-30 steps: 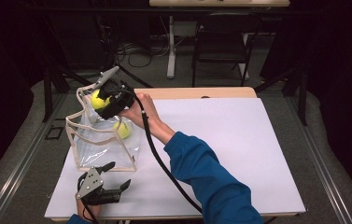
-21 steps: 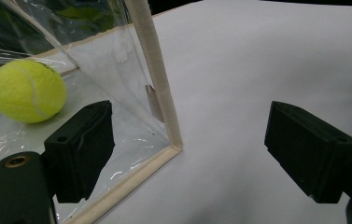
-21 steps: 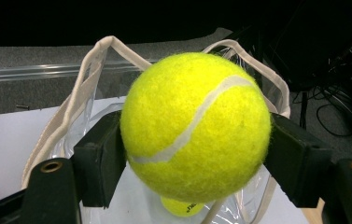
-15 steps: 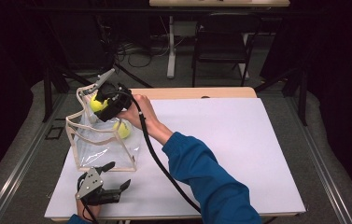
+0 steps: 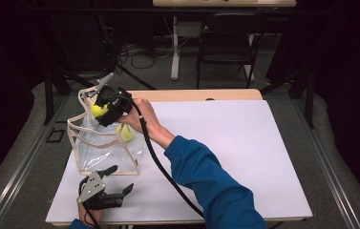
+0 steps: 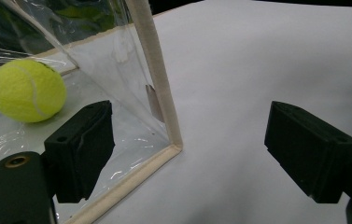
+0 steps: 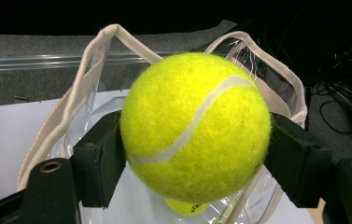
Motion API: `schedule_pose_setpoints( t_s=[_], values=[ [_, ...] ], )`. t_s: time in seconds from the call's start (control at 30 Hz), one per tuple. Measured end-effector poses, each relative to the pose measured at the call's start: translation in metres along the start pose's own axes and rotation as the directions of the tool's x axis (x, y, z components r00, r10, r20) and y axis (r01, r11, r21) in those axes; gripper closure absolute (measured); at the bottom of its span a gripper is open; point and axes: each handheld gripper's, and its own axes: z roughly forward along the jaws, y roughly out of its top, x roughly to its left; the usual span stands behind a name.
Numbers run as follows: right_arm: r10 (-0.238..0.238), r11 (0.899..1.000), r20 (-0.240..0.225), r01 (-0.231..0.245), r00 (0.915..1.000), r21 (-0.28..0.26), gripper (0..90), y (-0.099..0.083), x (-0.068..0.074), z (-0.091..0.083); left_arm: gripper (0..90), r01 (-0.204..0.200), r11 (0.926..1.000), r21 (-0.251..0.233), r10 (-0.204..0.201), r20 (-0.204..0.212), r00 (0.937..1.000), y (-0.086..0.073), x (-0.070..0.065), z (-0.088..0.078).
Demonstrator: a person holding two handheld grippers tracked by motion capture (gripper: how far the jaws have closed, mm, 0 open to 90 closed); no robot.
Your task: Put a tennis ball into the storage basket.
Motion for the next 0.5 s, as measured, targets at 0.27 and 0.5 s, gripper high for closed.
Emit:
schedule_pose_setpoints(
  t_s=[0.27,0.5],
  values=[
    [0.059,0.998,-0.015,-0.059,0.9982,-0.021,5.3,-0.004,-0.006,-0.007,16.0,0.000,1.0000,0.001,0.000,0.001,1.0000,0.000,0.000,0.000],
    [0.098,0.993,-0.077,-0.102,0.9922,-0.052,0.0,-0.015,-0.015,-0.029,15.9,0.003,1.0000,0.003,-0.003,-0.002,1.0000,0.000,0.000,0.001]
  ],
)
